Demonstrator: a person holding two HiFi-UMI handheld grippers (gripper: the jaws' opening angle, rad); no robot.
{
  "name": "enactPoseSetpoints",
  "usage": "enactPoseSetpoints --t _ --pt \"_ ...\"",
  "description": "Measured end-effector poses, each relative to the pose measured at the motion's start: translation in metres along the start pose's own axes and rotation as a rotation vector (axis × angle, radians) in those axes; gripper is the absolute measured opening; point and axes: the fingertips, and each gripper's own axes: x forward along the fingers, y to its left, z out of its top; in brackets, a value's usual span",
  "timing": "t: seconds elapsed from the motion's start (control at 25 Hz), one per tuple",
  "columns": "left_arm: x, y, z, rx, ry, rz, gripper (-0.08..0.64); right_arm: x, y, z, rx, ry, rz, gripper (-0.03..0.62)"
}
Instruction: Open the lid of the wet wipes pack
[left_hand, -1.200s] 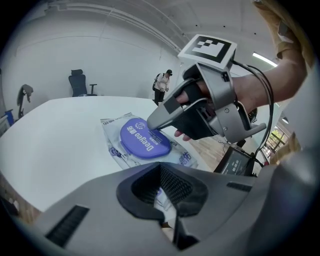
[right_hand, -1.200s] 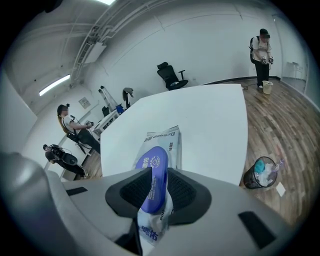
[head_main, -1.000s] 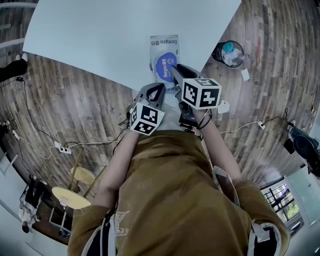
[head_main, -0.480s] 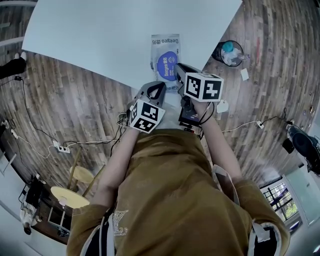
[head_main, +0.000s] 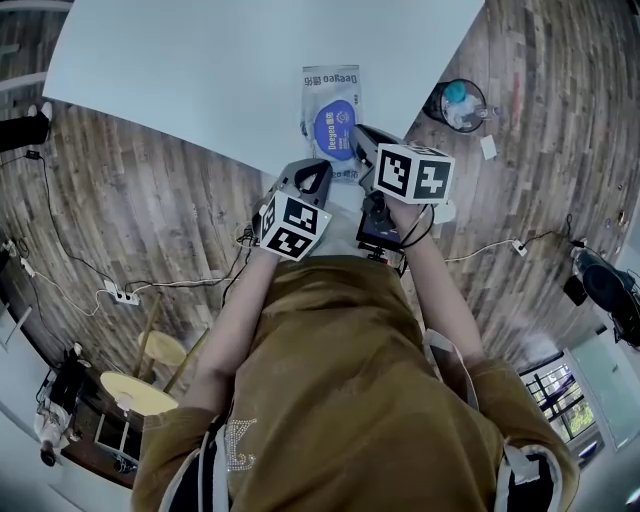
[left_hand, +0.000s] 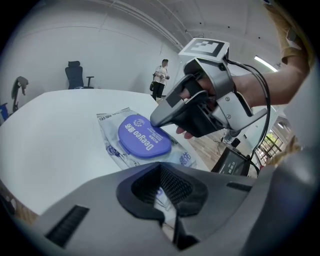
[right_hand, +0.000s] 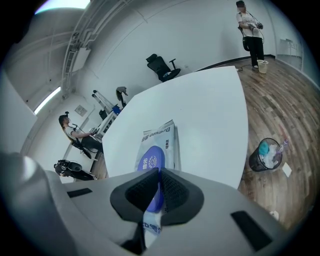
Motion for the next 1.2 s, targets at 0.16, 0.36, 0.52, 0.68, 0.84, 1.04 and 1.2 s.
enactPoseSetpoints --t 0.16,0.36,0.52,0.68,0.84,1.04,1.2 --pt "0.003 -0.001 0.001 -0.007 0.014 -0.005 0.002 -0.003 0.004 0.003 0.000 -0.004 0.015 0.018" --pt "0.003 -0.004 0.003 -0.008 0.029 -0.011 0.002 -0.010 0.008 0.004 -0.011 0.002 0.017 0.015" --pt "0.006 -0.006 0.005 -0.012 0.046 -0.014 0.002 -0.013 0.011 0.006 -0.026 0.001 0.022 0.012" --pt "0.006 -0.008 0.005 -0.010 0.054 -0.012 0.002 -0.016 0.017 0.006 -0.057 0.004 0.023 0.011" --pt "0.008 -0.009 0.005 -0.021 0.061 -0.017 0.002 -0.018 0.023 0.005 -0.076 0.015 0.034 0.009" --pt "0.007 -0.007 0.002 -0.027 0.068 -0.020 0.002 -0.017 0.031 0.002 -0.093 0.023 0.036 0.009" --pt "0.009 -0.008 0.004 -0.031 0.078 -0.024 0.002 -0.019 0.036 0.002 -0.114 0.029 0.043 0.009"
